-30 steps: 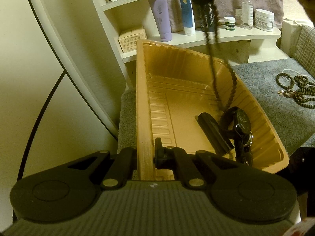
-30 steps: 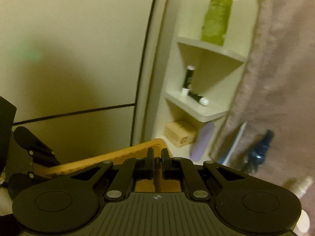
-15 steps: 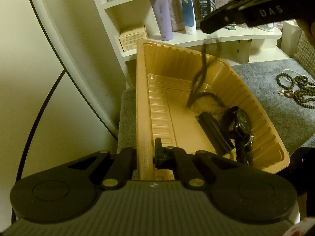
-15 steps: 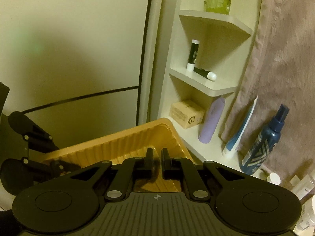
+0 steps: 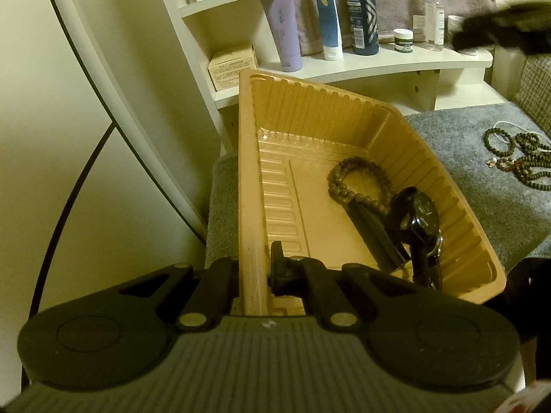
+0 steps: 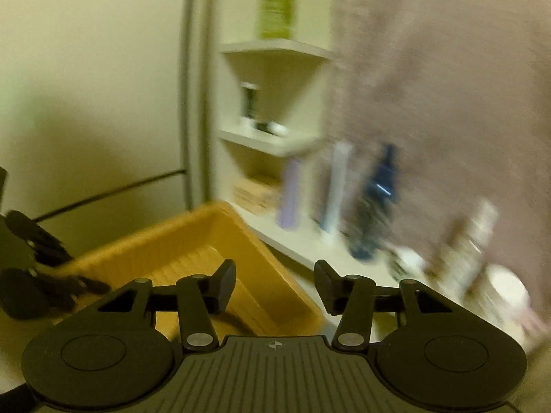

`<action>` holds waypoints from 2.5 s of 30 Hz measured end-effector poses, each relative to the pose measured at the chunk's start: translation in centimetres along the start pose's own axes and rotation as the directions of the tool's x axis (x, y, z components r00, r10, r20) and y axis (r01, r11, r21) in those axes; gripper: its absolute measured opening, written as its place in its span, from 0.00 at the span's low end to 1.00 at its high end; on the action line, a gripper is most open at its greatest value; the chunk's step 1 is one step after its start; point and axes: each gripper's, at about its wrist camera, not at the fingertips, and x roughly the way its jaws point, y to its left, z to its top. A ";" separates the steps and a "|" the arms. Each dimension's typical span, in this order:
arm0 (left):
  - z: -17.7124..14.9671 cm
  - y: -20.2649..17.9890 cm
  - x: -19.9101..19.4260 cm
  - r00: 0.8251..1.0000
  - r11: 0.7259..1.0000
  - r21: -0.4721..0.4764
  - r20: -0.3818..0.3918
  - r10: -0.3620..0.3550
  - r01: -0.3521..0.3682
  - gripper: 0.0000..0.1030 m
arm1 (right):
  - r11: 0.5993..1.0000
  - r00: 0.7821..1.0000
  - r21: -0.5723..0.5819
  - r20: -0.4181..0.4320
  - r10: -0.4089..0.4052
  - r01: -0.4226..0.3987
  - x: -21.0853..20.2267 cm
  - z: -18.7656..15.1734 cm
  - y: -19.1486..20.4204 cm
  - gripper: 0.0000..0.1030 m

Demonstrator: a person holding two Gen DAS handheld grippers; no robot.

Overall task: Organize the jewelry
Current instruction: 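Move the right gripper back to the bead necklace pile, then grasp another wooden bead bracelet with the right gripper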

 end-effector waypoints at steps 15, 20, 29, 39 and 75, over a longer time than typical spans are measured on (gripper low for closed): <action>0.0 0.0 0.0 1.000 1.000 -0.001 -0.001 0.007 -0.007 0.02 | 0.847 0.908 0.332 -0.216 -0.359 0.415 -6.5 -14.2 -5.9 0.50; 0.0 -0.1 0.1 1.000 1.000 -0.001 -0.002 0.009 -0.009 0.02 | 0.811 0.881 0.350 -0.249 -0.402 0.469 -7.8 -15.8 -7.3 0.50; 0.0 -0.1 0.0 1.000 1.000 0.001 -0.001 0.010 -0.010 0.02 | 0.865 0.907 0.294 -0.243 -0.344 0.407 -5.7 -15.4 -6.0 0.50; 0.1 -0.1 0.0 1.000 1.000 0.008 -0.003 0.007 -0.007 0.03 | 0.938 0.928 0.144 -0.256 -0.271 0.314 -1.4 -13.4 -4.9 0.34; -0.1 0.0 0.1 1.000 1.000 0.005 -0.005 0.006 -0.006 0.02 | 0.995 0.988 0.043 -0.131 -0.082 0.088 2.5 -6.4 -0.4 0.17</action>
